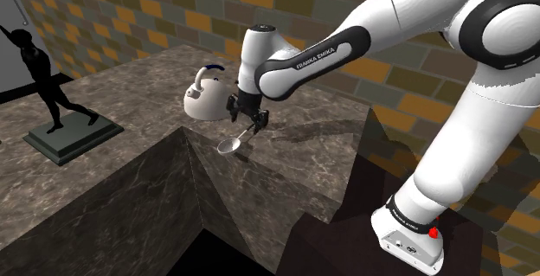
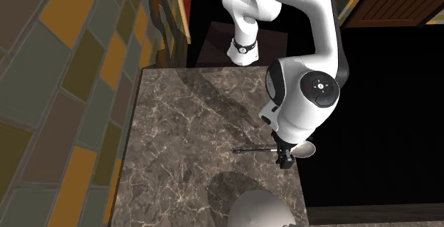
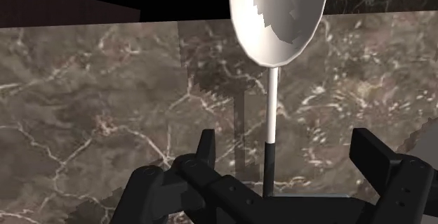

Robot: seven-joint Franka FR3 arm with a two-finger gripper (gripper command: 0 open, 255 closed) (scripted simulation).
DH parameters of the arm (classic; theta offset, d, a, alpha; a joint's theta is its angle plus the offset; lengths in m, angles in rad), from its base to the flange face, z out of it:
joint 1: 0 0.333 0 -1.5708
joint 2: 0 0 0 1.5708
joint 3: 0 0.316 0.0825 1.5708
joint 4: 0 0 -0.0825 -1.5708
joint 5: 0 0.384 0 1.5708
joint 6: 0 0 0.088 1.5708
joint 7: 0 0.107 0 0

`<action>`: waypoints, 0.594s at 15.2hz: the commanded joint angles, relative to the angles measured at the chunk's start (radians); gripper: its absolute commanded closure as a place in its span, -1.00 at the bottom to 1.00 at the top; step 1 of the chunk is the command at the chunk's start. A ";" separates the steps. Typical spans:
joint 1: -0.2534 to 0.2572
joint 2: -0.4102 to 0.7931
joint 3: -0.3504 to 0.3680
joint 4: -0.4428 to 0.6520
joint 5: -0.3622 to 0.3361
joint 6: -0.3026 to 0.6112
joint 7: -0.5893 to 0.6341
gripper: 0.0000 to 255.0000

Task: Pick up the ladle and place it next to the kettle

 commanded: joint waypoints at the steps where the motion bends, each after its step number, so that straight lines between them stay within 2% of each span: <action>1: -0.011 -0.048 0.005 0.009 0.036 -0.050 -0.028 -1.00; 2: -0.013 -0.066 0.006 0.018 0.049 -0.074 -0.037 -1.00; 9: -0.012 -0.066 0.005 0.018 0.049 -0.074 -0.037 -1.00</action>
